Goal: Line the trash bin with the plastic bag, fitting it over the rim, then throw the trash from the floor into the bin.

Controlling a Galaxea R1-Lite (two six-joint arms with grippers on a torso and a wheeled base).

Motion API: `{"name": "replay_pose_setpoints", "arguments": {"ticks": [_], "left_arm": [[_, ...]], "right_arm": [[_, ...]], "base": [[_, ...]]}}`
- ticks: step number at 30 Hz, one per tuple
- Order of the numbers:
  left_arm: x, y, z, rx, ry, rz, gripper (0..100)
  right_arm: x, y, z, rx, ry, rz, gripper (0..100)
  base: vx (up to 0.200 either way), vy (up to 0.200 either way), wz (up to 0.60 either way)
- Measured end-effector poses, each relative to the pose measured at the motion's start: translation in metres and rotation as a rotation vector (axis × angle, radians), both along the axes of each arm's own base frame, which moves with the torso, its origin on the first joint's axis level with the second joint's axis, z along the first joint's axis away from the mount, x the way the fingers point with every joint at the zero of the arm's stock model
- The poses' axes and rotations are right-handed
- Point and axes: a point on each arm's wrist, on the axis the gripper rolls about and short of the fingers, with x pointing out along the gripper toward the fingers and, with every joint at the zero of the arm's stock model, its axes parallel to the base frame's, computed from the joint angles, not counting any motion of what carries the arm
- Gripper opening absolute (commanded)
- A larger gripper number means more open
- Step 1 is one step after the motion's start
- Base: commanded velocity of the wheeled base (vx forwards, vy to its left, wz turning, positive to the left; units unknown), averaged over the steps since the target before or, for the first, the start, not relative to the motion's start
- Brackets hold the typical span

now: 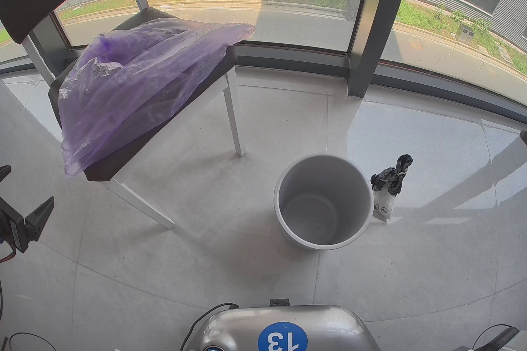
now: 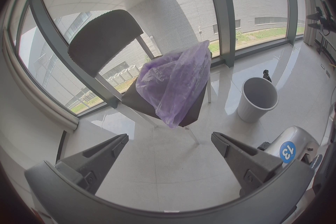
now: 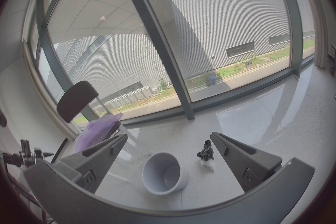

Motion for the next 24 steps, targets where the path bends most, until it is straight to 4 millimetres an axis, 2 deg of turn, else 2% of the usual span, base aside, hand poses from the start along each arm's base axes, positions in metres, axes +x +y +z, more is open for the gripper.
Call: {"name": "replay_pose_setpoints", "arguments": {"ticks": [6, 11, 16, 24], "left_arm": [[0.013, 0.002, -0.001, -0.001, 0.023, 0.025, 100], [0.026, 0.006, -0.003, -0.003, 0.042, 0.051, 100], [0.04, 0.012, -0.005, -0.006, 0.045, 0.084, 100], [0.059, 0.018, -0.009, -0.009, 0.058, 0.112, 100]], "right_arm": [[0.023, 0.001, 0.01, 0.133, -0.024, -0.141, 100], [0.041, 0.012, 0.015, 0.215, -0.003, -0.105, 100], [0.05, 0.02, 0.015, 0.237, 0.019, -0.068, 100], [0.055, 0.023, 0.015, 0.237, 0.029, -0.056, 100]], "base": [[0.0, 0.0, 0.0], [0.0, 0.0, 0.0], [0.0, 0.0, 0.0], [0.0, 0.0, 0.0]]}}
